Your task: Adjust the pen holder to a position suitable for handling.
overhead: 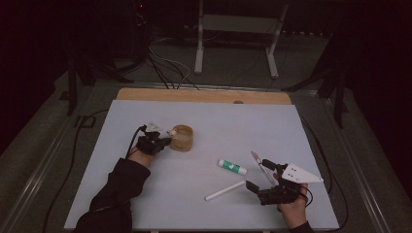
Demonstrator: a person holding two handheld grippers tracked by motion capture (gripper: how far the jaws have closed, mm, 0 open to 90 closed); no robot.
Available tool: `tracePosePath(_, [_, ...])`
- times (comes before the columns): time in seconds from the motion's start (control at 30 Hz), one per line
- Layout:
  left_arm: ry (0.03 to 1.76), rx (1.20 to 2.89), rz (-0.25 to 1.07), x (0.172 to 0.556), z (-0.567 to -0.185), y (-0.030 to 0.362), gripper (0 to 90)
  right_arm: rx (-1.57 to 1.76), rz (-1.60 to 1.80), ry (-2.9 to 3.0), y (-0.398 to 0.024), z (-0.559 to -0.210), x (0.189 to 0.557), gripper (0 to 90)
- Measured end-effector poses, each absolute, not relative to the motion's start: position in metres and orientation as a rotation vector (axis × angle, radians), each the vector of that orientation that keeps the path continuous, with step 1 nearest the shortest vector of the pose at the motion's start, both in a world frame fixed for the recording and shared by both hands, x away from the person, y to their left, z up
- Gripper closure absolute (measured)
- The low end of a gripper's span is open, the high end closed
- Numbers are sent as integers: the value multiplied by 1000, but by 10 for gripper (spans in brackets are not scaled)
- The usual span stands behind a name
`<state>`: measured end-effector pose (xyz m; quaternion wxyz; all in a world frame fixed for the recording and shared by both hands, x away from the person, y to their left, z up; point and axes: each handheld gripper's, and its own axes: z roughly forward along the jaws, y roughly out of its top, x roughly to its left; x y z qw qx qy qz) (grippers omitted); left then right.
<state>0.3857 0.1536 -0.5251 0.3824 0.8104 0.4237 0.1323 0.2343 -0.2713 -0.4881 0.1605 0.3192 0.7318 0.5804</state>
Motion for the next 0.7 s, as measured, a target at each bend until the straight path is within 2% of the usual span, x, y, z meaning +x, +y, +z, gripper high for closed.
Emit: tracePosePath(0.7, [959,2108,257,379,-522,100,900,910,1655,2095,-271,-488,234,0])
